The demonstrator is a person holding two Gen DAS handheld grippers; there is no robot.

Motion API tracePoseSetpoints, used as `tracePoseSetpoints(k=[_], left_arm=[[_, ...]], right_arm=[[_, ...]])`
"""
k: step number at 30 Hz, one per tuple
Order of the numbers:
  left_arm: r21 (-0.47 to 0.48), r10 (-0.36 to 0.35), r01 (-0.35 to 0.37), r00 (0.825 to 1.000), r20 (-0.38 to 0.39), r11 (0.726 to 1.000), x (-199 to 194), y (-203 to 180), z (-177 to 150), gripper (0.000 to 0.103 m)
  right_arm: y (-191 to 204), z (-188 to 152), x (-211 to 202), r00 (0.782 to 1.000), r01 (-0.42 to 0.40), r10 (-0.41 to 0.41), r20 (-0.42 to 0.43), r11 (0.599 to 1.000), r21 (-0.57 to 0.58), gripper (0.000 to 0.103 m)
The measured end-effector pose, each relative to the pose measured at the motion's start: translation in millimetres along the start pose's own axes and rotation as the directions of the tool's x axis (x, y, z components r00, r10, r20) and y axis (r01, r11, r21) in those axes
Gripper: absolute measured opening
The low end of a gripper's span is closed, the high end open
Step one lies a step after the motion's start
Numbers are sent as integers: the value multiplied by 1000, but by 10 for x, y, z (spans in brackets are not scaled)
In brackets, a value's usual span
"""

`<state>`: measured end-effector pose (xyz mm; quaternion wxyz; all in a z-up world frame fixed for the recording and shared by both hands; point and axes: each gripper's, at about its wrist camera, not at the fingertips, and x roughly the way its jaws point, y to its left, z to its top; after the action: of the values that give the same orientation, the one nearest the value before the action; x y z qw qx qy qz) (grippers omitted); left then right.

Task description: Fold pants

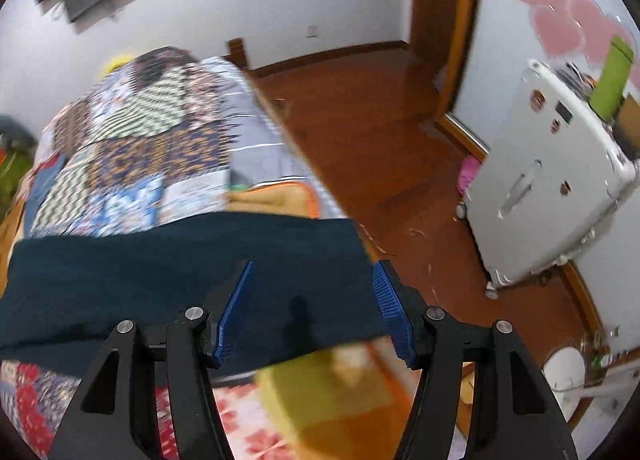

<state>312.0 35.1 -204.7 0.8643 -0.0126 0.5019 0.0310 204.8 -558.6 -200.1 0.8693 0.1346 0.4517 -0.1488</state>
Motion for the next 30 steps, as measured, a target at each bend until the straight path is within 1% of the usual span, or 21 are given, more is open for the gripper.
tracePoseSetpoints(k=[3,7,10,13,14,15,16,17,19,20,21,22,24,25,26,28,30], left_arm=[[62,-3,3,1000,-11,998,81,-307,49,78],[109,-14,18,999,-41,994,192,-582,56,78],[136,2,6,998,-60,991,296,-705,32,79],[139,37,-32,999,-32,990,311,-750,16,85],[139,42,-38,999,-30,990,313,-751,14,85],[137,43,-39,999,-29,990,312,-749,12,86],[135,45,-40,999,-28,990,317,-753,9,86],[134,47,-43,999,-28,990,318,-749,8,87],[133,54,-50,998,-27,990,319,-754,10,87],[134,59,-55,998,-26,989,316,-757,10,87],[135,64,-60,998,-25,989,315,-767,12,87],[141,72,-68,997,-21,988,310,-779,13,87],[150,82,-79,996,-15,986,292,-796,16,87],[151,84,-81,996,-13,985,281,-801,22,87],[148,80,-77,997,-11,986,262,-802,34,87],[143,76,-75,997,-2,987,225,-804,55,87],[136,74,-75,997,14,988,171,-799,81,87]], right_arm=[[-177,87,200,1000,-9,10,-19,999,51,57],[-313,185,542,997,-45,52,-57,993,113,57],[-314,233,770,993,-63,74,-96,992,112,57],[-270,208,1001,982,-97,110,-155,991,92,57],[-257,175,1078,975,-117,131,-182,990,83,57],[-237,140,1136,968,-137,149,-200,988,72,55],[-215,102,1164,965,-151,160,-207,987,62,49],[-208,65,1173,962,-175,183,-201,983,57,41],[-232,21,1150,958,-208,219,-182,975,79,33],[-243,12,1144,956,-223,236,-176,970,92,26],[-249,-11,1128,954,-237,252,-164,966,106,25],[-238,-23,1114,958,-229,243,-153,968,106,23],[-180,-23,1015,973,-196,202,-109,979,63,19],[-132,-5,930,984,-161,163,-72,987,22,18],[-109,34,861,990,-135,135,-32,991,-9,17],[-99,116,745,994,-102,103,31,994,-33,16],[-110,246,638,993,-70,74,91,997,-44,16]])
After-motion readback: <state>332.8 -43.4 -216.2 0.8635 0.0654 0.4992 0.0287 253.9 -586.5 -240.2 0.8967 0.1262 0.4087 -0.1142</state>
